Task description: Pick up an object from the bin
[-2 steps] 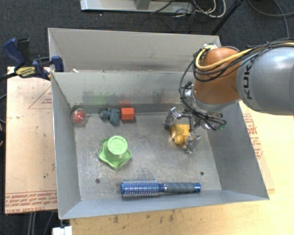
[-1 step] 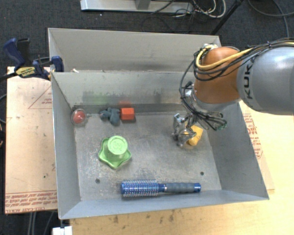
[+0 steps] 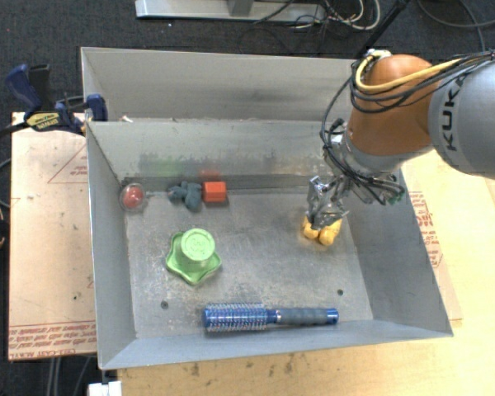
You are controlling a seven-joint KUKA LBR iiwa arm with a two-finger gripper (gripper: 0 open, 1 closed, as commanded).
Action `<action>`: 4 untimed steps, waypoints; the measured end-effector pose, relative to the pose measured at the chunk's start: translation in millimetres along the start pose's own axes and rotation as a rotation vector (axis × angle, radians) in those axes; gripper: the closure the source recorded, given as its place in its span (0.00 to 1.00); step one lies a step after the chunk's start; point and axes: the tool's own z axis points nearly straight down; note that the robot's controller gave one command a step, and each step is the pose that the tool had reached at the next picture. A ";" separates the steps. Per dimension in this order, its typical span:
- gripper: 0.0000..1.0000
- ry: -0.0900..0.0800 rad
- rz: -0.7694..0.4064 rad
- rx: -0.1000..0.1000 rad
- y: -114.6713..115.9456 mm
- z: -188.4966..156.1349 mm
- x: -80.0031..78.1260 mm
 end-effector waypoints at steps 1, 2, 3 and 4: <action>0.00 0.004 -0.001 -0.004 1.4 4.2 0.5; 0.00 0.000 0.027 -0.007 -32.9 65.0 24.4; 1.00 0.000 0.021 0.000 -33.9 60.7 23.1; 1.00 -0.001 0.046 0.002 -27.0 -74.8 45.9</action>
Offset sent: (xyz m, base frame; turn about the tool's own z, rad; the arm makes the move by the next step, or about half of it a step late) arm 0.0000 0.0000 0.0000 0.0000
